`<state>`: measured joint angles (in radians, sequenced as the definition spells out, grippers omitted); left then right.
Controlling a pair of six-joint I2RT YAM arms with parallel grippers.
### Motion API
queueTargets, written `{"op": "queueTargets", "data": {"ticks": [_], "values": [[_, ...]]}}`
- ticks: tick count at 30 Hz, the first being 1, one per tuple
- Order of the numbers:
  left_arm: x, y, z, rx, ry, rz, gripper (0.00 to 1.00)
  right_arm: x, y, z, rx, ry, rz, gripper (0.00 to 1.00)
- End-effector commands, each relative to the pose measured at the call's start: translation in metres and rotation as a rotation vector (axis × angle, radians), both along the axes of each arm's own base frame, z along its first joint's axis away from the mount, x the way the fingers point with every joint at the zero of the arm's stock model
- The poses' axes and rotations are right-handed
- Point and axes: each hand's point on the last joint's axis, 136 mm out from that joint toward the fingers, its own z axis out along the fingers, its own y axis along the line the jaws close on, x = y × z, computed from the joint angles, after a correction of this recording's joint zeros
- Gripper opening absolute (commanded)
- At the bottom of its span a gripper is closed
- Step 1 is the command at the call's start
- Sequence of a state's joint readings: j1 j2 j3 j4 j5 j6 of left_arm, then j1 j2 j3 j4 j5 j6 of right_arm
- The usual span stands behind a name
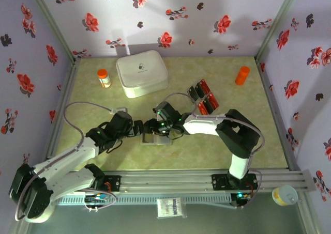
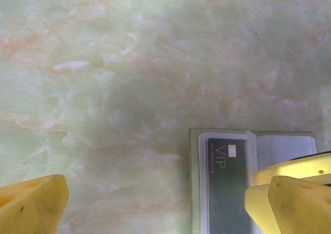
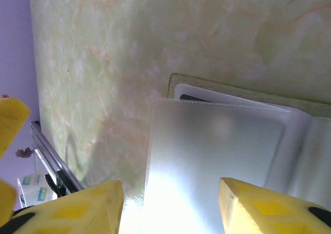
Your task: Put the credit cards into the card holder
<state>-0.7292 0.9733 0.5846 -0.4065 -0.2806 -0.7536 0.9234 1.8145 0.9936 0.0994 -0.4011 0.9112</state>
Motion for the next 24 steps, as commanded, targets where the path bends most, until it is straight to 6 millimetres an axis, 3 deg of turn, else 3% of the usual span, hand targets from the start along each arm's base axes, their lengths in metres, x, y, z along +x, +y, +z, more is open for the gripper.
{"op": "queueTargets", "data": {"ticks": [1, 12, 19, 24], "values": [[-0.004, 0.013, -0.005, 0.017, 0.011, 0.034, 1.0, 0.005, 0.015, 0.003, 0.048, 0.017, -0.01, 0.52], [-0.009, 0.015, -0.015, 0.015, 0.033, 0.038, 1.0, 0.008, 0.01, -0.002, 0.035, 0.01, -0.024, 0.48], [-0.01, 0.018, -0.02, 0.02, 0.042, 0.044, 1.0, 0.012, -0.001, -0.013, -0.014, 0.01, -0.047, 0.11], [-0.011, 0.017, -0.024, 0.021, 0.051, 0.039, 1.0, 0.013, -0.005, -0.026, -0.043, 0.022, -0.056, 0.05]]}}
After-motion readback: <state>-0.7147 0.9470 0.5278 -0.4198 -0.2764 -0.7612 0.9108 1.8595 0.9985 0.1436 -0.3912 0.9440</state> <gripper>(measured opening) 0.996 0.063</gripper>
